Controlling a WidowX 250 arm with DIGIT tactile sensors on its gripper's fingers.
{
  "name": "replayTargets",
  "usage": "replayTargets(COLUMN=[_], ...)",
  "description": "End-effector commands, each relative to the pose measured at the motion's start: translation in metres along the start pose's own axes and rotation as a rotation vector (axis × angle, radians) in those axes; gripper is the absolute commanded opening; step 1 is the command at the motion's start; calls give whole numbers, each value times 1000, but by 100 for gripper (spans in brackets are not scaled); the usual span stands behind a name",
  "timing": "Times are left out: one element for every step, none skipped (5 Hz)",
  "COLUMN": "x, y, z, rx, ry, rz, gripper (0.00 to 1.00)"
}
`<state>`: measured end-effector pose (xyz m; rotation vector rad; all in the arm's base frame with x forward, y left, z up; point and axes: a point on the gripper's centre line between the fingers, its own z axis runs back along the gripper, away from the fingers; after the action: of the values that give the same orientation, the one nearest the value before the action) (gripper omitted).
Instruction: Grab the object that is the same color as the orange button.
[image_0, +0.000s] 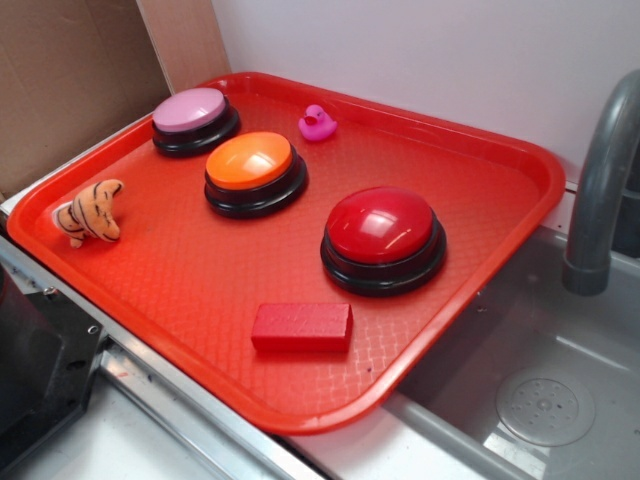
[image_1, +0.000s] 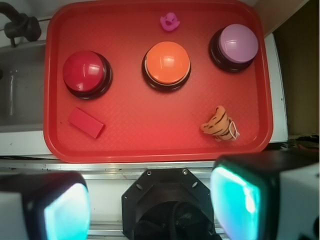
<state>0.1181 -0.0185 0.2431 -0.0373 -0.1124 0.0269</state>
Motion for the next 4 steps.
replayTargets(x=[0,21,9,-2], y=[0,1,18,42], z=[0,-30,-73,-100], rx=[0,59,46,86], ry=[0,72,115,141], rz=[0,-124,-374,-537], gripper=[100,100,100,100])
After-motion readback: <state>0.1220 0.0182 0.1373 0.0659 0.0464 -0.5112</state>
